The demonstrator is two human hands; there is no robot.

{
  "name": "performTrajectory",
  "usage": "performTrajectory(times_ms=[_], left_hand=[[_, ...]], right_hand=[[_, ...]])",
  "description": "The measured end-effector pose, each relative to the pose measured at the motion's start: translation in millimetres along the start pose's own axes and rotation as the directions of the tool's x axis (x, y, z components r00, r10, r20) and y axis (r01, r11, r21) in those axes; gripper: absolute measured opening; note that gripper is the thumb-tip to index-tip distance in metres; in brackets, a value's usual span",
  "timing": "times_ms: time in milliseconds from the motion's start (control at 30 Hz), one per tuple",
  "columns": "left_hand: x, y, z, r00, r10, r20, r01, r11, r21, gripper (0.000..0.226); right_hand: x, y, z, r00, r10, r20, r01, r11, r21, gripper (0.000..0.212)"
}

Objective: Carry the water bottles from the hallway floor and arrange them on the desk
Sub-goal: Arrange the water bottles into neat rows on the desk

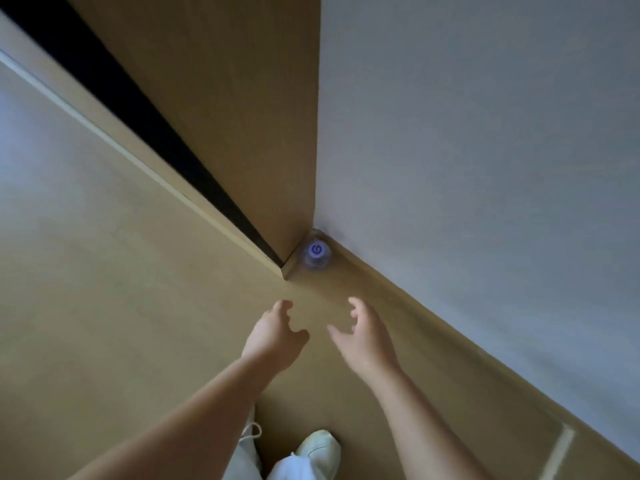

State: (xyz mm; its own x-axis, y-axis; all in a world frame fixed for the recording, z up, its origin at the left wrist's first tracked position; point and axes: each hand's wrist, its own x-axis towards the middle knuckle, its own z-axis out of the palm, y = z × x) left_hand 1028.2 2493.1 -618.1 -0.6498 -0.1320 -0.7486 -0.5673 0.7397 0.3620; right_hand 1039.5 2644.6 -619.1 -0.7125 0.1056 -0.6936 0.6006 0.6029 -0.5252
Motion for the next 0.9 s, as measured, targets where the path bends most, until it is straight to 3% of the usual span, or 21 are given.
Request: performTrajectory(times_ms=[233, 433, 533, 633, 767, 900], left_hand=[[84, -18, 40, 0.999, 0.024, -0.04, -0.025, 1.0, -0.016, 0.06], [101, -41, 46, 1.0, -0.007, 0.011, 0.006, 1.0, 0.023, 0.06], [98, -47, 44, 1.0, 0.001, 0.032, -0.002, 0.999, 0.037, 0.062], [95, -43, 35, 0.999, 0.022, 0.041, -0.024, 0.998, 0.055, 0.063], [81, -34, 22, 0.996, 0.076, 0.037, -0.08, 0.991, 0.104, 0.062], [48, -18, 8, 0.993, 0.113, 0.03, -0.116, 0.989, 0.095, 0.059]], right_hand=[[128, 28, 37, 0.999, -0.019, -0.033, 0.017, 0.999, -0.042, 0.083], [177, 13, 67, 0.944, -0.28, -0.175, 0.266, 0.959, -0.098, 0.089], [197, 7, 83, 0.865, -0.406, -0.294, 0.403, 0.912, -0.072, 0.069], [204, 5, 96, 0.908, -0.333, -0.255, 0.353, 0.935, 0.035, 0.051], [184, 16, 101, 0.943, -0.25, -0.221, 0.26, 0.965, 0.016, 0.041], [128, 18, 81, 0.953, -0.277, -0.121, 0.287, 0.956, 0.066, 0.051]])
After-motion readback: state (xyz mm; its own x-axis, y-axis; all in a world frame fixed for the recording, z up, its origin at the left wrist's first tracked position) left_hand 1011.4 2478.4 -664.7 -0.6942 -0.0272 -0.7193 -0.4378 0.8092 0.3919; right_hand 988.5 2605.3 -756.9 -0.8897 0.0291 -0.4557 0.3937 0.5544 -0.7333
